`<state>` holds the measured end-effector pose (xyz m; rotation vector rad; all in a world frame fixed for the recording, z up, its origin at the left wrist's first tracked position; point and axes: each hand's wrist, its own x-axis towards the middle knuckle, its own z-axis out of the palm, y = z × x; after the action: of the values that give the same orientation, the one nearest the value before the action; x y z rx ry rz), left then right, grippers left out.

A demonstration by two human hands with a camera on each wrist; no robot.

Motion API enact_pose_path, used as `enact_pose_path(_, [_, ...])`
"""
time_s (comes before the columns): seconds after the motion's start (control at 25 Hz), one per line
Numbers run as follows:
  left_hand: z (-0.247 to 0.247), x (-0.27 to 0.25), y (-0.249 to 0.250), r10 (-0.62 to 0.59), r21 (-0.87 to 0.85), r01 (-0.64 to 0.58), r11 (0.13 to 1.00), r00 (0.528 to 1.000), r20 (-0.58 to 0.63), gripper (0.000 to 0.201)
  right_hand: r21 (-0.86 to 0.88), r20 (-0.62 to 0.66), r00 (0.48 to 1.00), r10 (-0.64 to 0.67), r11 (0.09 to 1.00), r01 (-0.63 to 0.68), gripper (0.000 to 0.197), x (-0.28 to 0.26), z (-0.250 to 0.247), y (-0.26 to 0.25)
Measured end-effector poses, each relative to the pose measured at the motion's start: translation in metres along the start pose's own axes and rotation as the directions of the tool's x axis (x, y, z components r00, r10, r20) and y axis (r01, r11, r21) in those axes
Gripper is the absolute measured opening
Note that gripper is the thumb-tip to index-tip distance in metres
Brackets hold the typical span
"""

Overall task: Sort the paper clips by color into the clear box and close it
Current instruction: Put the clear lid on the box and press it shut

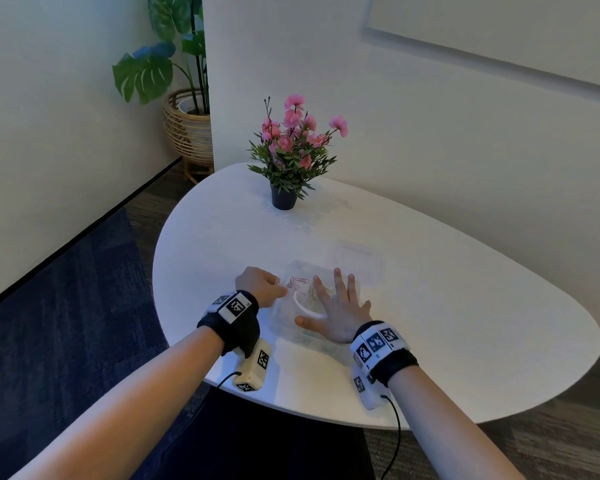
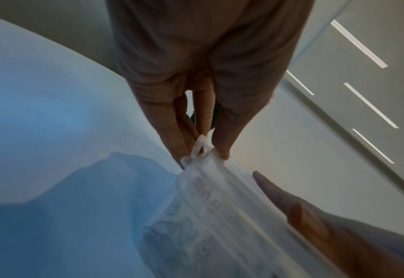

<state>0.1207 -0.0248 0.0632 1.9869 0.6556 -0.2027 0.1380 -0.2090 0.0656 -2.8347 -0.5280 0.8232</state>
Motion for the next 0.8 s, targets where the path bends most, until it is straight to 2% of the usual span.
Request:
enact_pose_path(0.08, [0.001,0.002,-0.003,0.017,-0.014,-0.018,1.0,1.0,-0.023,0.038,0.169,-0.128,0.99,0.057,0.985,-0.035,0.12,-0.005,0.001,0.008])
enact_pose_path(0.12, [0.002,0.001,-0.003,0.035,0.016,-0.035,0.999,0.999,-0.03,0.032,0.272,-0.185,0.972,0.145,0.958,-0.091,0.124,-0.007,0.002,0.014])
enact_pose_path(0.16, [0.003,0.0,-0.004,0.078,0.088,-0.075,0.993,0.996,-0.037,0.027,0.368,-0.213,0.947,0.24,0.918,-0.149,0.121,-0.012,0.001,0.018])
enact_pose_path(0.2, [0.004,-0.001,-0.003,0.14,0.182,-0.132,0.974,0.99,-0.028,0.029,0.447,-0.218,0.925,0.312,0.874,-0.189,0.11,-0.015,0.002,0.025])
enact_pose_path(0.28, [0.009,-0.002,-0.001,0.286,0.317,-0.279,0.907,0.958,0.025,0.062,0.539,-0.222,0.911,0.347,0.822,-0.181,0.08,-0.019,0.004,0.033])
enact_pose_path(0.36, [0.013,-0.009,0.009,0.403,0.373,-0.437,0.819,0.9,0.169,0.093,0.647,-0.226,0.906,0.358,0.75,-0.136,0.07,-0.018,0.007,0.042])
enact_pose_path(0.4, [0.017,-0.012,0.015,0.434,0.432,-0.512,0.743,0.859,0.272,0.109,0.707,-0.213,0.903,0.374,0.696,-0.122,0.069,-0.017,0.009,0.046])
enact_pose_path(0.48, [0.025,-0.014,0.029,0.414,0.58,-0.643,0.499,0.765,0.492,0.133,0.828,-0.164,0.897,0.41,0.552,-0.101,0.055,-0.015,0.012,0.053])
enact_pose_path(0.52, [0.029,-0.012,0.036,0.365,0.623,-0.68,0.387,0.734,0.574,0.141,0.88,-0.129,0.893,0.43,0.464,-0.096,0.046,-0.016,0.012,0.056])
enact_pose_path(0.56, [0.031,-0.007,0.042,0.309,0.646,-0.695,0.316,0.719,0.623,0.146,0.915,-0.103,0.892,0.44,0.393,-0.088,0.039,-0.018,0.011,0.056])
enact_pose_path(0.6, [0.035,-0.003,0.047,0.258,0.659,-0.702,0.27,0.712,0.653,0.15,0.931,-0.088,0.89,0.447,0.354,-0.085,0.035,-0.02,0.011,0.058])
enact_pose_path(0.68, [0.041,0.004,0.056,0.187,0.678,-0.705,0.207,0.709,0.68,0.153,0.94,-0.077,0.897,0.436,0.332,-0.081,0.033,-0.021,0.01,0.06])
enact_pose_path(0.8, [0.049,0.007,0.062,0.153,0.712,-0.692,0.124,0.722,0.675,0.153,0.943,-0.067,0.912,0.405,0.323,-0.074,0.033,-0.017,0.009,0.064])
